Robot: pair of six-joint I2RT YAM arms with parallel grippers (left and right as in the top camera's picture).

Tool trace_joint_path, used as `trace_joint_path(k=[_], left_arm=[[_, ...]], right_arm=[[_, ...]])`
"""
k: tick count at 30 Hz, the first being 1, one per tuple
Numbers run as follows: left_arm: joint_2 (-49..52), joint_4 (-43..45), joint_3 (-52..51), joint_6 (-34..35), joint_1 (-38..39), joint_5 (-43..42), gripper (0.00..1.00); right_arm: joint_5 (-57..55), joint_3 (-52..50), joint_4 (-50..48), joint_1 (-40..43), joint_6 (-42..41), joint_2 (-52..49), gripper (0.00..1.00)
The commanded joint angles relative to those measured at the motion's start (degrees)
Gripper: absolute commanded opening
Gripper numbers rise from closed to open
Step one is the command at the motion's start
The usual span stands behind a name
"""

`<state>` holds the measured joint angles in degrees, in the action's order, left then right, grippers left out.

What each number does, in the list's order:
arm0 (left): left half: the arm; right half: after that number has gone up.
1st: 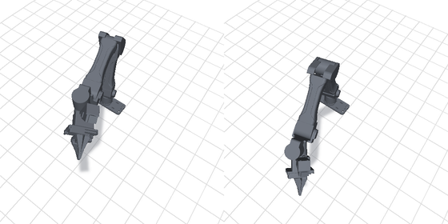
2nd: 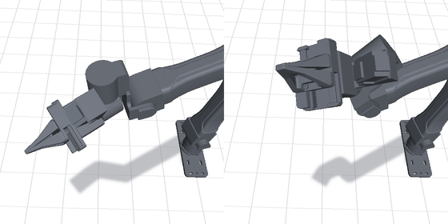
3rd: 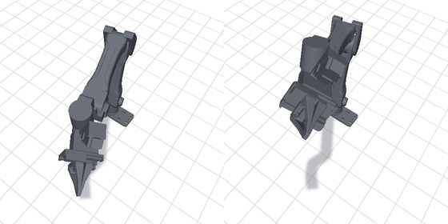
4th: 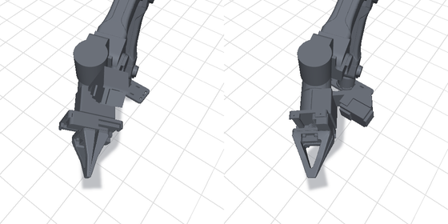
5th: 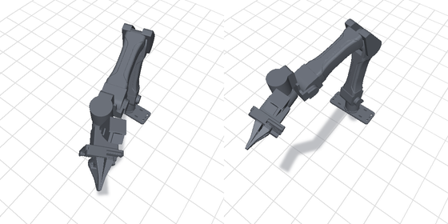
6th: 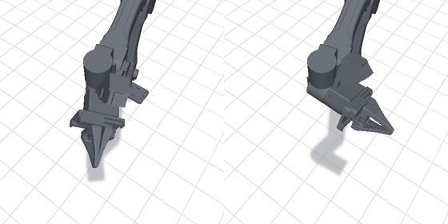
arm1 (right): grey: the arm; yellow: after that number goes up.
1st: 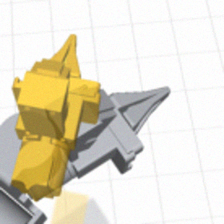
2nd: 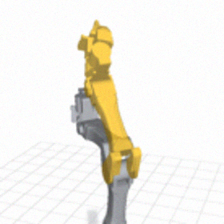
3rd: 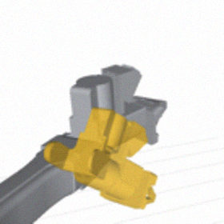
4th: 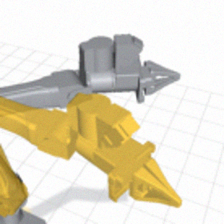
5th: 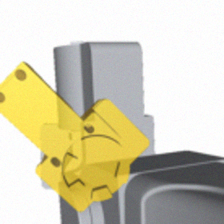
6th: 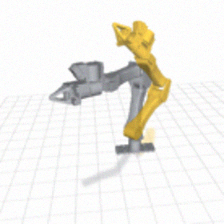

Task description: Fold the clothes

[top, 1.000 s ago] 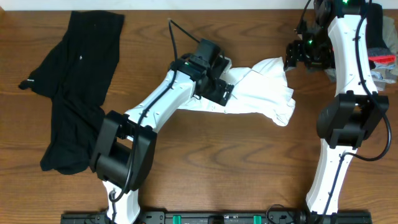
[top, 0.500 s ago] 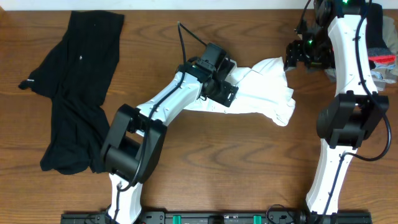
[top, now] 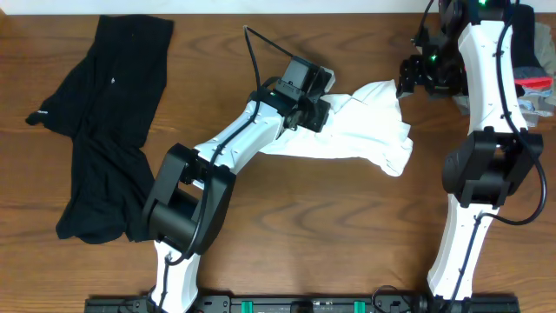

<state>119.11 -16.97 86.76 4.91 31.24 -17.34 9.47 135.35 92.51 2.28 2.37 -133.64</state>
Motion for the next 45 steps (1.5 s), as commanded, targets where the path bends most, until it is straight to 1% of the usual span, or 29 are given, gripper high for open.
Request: trace_joint_path(k=[1,3,4,6,8,11,16,23,28,30,32,34,35,37,39,40,41,43,45], left_arm=[[0.6,1.8,1.0,4.3,0.2,0.5,0.06],[0.6,2.1,1.0,4.4,0.2,0.5,0.06],[0.6,1.8,1.0,4.4,0.2,0.5,0.23],[0.6,0.4,1.0,4.4,0.2,0.5,0.63],[0.6,-2.1,1.0,4.1,0.2,0.5,0.84],[0.3,-7.3,1.0,1.1,-0.7,0.5,0.99],[-2.0,-13.8,1.0,0.2,-4.5,0.5,0.98],[-5.6,-19.5,1.0,0.3,-10.3,0.5,0.98],[-5.2,-21.4,0.7,0.3,-11.0,0.5,0.99],[-4.4,-21.4,0.4,0.3,-10.3,0.5,0.96],[-3.5,-21.4,0.4,0.3,-9.5,0.5,0.89],[-2.6,-21.4,0.3,0.3,-8.5,0.5,0.76],[-2.3,-21.4,0.3,0.3,-8.1,0.5,0.67],[-1.9,-22.0,0.2,0.3,-7.3,0.5,0.43],[-1.8,-22.9,-0.2,0.3,-6.8,0.7,0.24],[-1.8,-23.4,-0.7,0.8,-6.5,1.4,0.2],[-1.7,-23.5,-1.2,2.0,-6.3,2.8,0.18],[-1.7,-23.2,-2.9,4.5,-5.9,6.0,0.19],[-1.7,-22.1,-4.6,5.3,-5.7,7.0,0.19]], right_arm=[[0.7,0.7,0.0,-0.5,0.7,0.7,0.71],[0.7,0.7,0.0,-0.5,0.7,0.7,0.71],[0.7,0.7,0.0,-0.5,0.7,0.7,0.72],[0.7,0.7,0.0,-0.5,0.7,0.7,0.72],[0.7,0.7,0.0,-0.5,0.7,0.7,0.72],[0.7,0.7,0.0,-0.5,0.7,0.7,0.71],[0.7,0.7,-0.6,-0.5,0.7,0.7,0.74],[0.7,0.7,-1.6,-0.9,0.7,0.6,0.75],[0.7,0.7,-1.9,-0.9,0.7,0.5,0.75],[0.7,0.7,-2.2,-0.9,0.4,0.5,0.75],[0.9,0.7,-2.2,-0.9,0.3,0.5,0.75],[1.1,0.7,-2.2,-0.9,0.2,0.5,0.75],[1.1,0.7,-2.1,-0.9,0.2,0.5,0.74],[1.1,0.7,-2.1,-0.9,0.2,0.5,0.72],[1.1,0.7,-2.1,-0.9,0.2,0.5,0.68],[1.1,0.7,-2.1,-0.9,0.2,0.5,0.66],[1.1,0.7,-2.1,-0.9,0.2,0.5,0.65],[1.1,0.7,-2.1,-0.9,0.2,0.5,0.63],[1.3,0.7,-2.1,-0.9,0.2,0.5,0.63]])
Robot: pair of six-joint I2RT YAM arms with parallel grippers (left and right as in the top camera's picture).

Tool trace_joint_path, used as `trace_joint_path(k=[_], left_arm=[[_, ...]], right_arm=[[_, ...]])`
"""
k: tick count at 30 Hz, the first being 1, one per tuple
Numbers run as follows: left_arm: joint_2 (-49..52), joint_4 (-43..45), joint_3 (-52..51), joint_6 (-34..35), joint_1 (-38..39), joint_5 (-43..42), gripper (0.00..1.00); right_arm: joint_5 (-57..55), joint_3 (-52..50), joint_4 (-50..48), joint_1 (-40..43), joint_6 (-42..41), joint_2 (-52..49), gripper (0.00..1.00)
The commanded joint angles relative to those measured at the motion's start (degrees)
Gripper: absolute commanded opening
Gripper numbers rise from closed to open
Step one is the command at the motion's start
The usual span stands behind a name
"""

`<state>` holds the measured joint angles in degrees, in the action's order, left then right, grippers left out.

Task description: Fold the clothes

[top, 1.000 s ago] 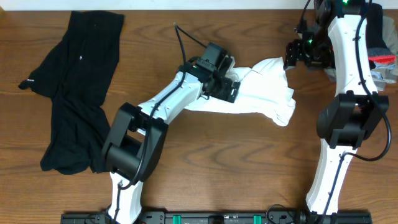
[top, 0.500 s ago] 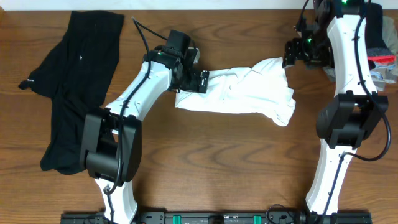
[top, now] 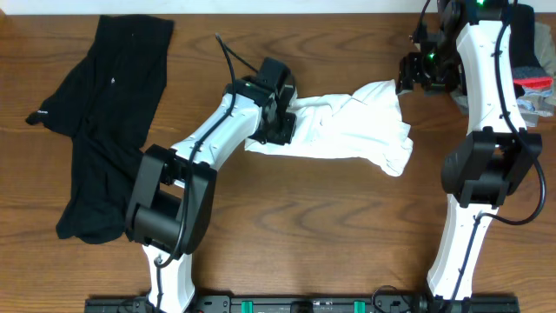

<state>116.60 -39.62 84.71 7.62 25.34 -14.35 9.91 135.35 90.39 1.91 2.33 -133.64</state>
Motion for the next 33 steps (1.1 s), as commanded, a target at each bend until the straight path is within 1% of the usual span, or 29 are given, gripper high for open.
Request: trace_joint_path(k=[1,2,5,10,12,15,20,24,27,29,31,33], left_arm=[[0.8,1.3,-3.4,3.1,0.2,3.9,0.19],[0.8,1.8,-4.0,4.0,0.2,3.9,0.15],[0.8,3.6,-5.6,6.7,0.3,3.9,0.15],[0.8,7.8,-6.5,7.7,1.3,3.9,0.17],[0.7,8.8,-6.2,7.7,1.5,3.9,0.26],[0.4,7.3,-4.0,7.7,1.2,3.7,0.41],[-2.9,1.6,0.5,7.7,-0.4,1.6,0.53],[-7.6,0.8,1.1,7.0,-1.6,1.5,0.65],[-11.3,1.0,1.1,4.0,-2.6,1.6,0.78],[-13.1,1.1,1.1,3.3,-3.7,1.6,0.85],[-14.6,1.1,1.1,3.3,-5.3,1.6,0.88],[-15.7,0.8,1.1,3.3,-7.4,1.6,0.89]], right_arm=[[1.0,0.7,0.0,-0.5,0.3,0.5,0.62],[1.1,0.7,0.0,-0.5,0.2,0.5,0.62],[1.1,0.7,0.0,-0.5,-0.2,0.5,0.61],[2.4,0.6,-0.2,-0.5,-0.5,0.5,0.62],[2.4,0.6,-0.4,-0.7,-0.5,0.5,0.63],[2.4,0.6,-0.6,-0.8,-0.5,0.5,0.66],[2.4,0.4,-0.3,-0.8,0.6,0.4,0.67],[2.4,-1.2,-0.6,-0.8,0.6,0.4,0.68],[2.4,-4.3,-1.8,-0.8,0.8,0.4,0.68],[2.4,-7.6,-3.5,-0.8,1.2,0.4,0.68],[2.4,-10.8,-5.4,-0.8,1.6,0.4,0.68],[2.4,-14.3,-7.9,-0.8,1.6,0.4,0.66]])
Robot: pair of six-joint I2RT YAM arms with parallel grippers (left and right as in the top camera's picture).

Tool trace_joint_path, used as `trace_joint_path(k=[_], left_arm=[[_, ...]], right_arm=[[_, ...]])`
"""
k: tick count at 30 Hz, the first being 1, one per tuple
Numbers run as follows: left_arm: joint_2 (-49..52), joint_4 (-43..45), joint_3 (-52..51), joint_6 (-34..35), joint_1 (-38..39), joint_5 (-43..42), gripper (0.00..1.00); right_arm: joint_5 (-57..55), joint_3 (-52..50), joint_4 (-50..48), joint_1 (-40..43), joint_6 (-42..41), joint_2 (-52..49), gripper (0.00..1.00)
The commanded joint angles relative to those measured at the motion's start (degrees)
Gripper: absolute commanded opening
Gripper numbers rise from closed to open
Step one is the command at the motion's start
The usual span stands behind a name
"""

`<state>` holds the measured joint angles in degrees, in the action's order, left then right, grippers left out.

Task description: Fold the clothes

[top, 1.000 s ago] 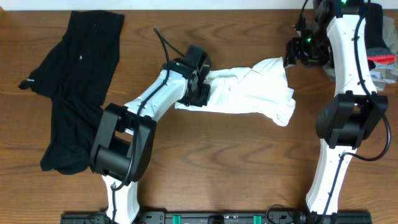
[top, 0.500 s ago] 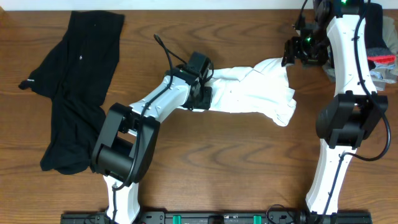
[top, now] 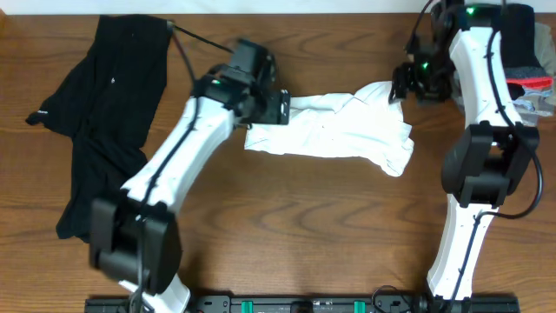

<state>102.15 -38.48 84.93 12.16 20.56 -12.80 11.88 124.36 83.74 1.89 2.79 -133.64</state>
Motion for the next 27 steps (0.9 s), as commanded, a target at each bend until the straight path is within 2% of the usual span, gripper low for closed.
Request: trace_joint_path(k=[1,6,9,14,17,20,21,22,24,27], left_arm=[[-1.7,-0.5,0.9,-1.2,-3.9,0.0,0.89],[-2.2,-2.6,0.9,-2.9,-9.4,0.0,0.89],[-2.2,-3.9,0.9,-5.1,-11.3,0.0,0.89],[-2.2,-5.0,0.9,-5.1,-13.3,0.4,0.89],[-2.2,-5.2,0.9,-5.2,-13.9,0.5,0.89],[-2.2,-5.2,0.9,-6.6,-14.0,0.5,0.89],[-2.2,-5.2,0.9,-6.9,-14.0,0.5,0.89],[-2.2,-5.3,0.9,-6.8,-14.0,0.7,0.89],[-2.2,-5.4,0.9,-6.8,-14.0,2.1,0.89],[-2.2,-6.1,0.9,-6.8,-14.0,5.4,0.89]], right_arm=[[0.4,-5.0,-2.6,-0.8,1.2,0.4,0.66],[0.4,-11.1,-8.6,-0.8,1.2,0.4,0.66],[0.4,-13.4,-10.9,-0.8,1.2,0.4,0.66],[2.0,-18.6,-16.3,-0.8,1.1,0.4,0.66],[3.9,-21.3,-18.6,-0.8,1.1,0.4,0.61],[5.0,-23.6,-20.1,-0.8,0.8,0.4,0.5],[5.1,-24.4,-20.7,-0.8,0.4,0.4,0.39],[5.1,-25.2,-21.2,-0.8,-0.1,0.4,0.24],[5.1,-26.6,-22.1,-0.8,-0.7,0.4,0.04],[5.1,-27.2,-22.1,-0.2,-1.5,0.4,0.01]])
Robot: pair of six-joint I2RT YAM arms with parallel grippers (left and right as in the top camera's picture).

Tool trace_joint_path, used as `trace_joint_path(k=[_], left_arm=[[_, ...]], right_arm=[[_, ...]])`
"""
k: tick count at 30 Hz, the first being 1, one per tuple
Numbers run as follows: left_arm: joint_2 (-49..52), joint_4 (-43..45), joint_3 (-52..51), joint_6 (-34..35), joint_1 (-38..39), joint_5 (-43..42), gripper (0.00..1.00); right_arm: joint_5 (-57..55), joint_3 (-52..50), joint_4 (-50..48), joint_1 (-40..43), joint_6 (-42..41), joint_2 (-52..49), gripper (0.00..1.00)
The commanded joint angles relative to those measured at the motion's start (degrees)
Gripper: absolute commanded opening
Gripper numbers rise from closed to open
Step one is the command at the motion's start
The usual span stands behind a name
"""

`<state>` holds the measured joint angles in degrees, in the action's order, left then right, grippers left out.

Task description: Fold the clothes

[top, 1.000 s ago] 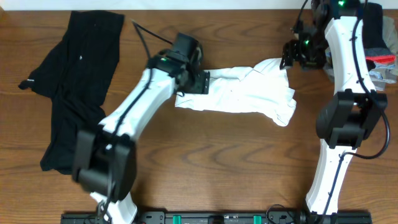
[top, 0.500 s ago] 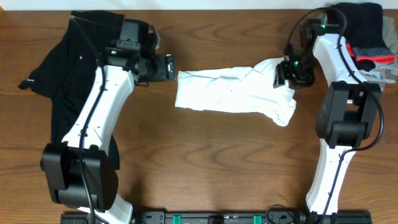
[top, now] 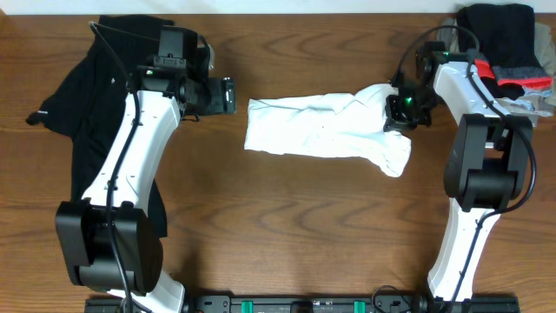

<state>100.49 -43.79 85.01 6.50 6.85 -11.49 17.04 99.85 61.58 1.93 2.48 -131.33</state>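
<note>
A white garment (top: 326, 130) lies stretched left to right across the middle of the table, with its right end bunched. My left gripper (top: 228, 96) hovers just left of the garment's left edge. It is open, apart from the cloth and holds nothing. My right gripper (top: 398, 113) is down on the bunched right end of the white garment; whether its fingers are shut there is hidden. A black garment (top: 104, 113) lies crumpled along the left side, partly under the left arm.
A pile of dark, red and grey clothes (top: 512, 48) sits in the back right corner, beside the right arm. Bare wooden table (top: 304, 235) stretches in front of the white garment.
My left gripper was at the white garment's left edge and now stands open to the left of it, clear of the cloth. My right gripper has come down from the back corner onto the garment's right end.
My left gripper was first on the middle of the white garment. At the two later moments it was farther left, with the cloth drawn out that way. Now the garment lies spread wider, and the left gripper is off it. The right gripper stayed by the back right corner until now.
</note>
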Motion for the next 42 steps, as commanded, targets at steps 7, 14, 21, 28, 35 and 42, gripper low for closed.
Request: trace_joint_path(k=[7,14,21,28,35,42], left_arm=[[-0.5,-1.7,0.8,-1.2,-2.1,5.8,0.89],[-0.5,-2.4,0.8,-1.2,-4.9,5.8,0.89],[-0.5,-2.4,0.8,-2.0,-6.3,5.8,0.89],[-0.5,-2.4,0.7,-2.0,-6.3,5.8,0.89],[-0.5,-2.4,0.5,-2.0,-6.3,5.8,0.89],[-0.5,-2.4,0.1,-2.0,-6.3,5.8,0.89]], right_arm=[[-0.1,-0.6,1.1,6.3,-1.1,1.0,0.01],[2.4,3.0,2.3,12.6,0.4,6.9,0.01],[3.9,4.3,4.3,11.1,0.7,12.6,0.01],[4.4,4.4,4.9,2.8,-0.4,19.3,0.01],[4.3,4.4,1.0,-9.5,-4.2,21.5,0.01],[-0.2,4.4,-6.3,-20.0,-9.3,20.5,0.01]])
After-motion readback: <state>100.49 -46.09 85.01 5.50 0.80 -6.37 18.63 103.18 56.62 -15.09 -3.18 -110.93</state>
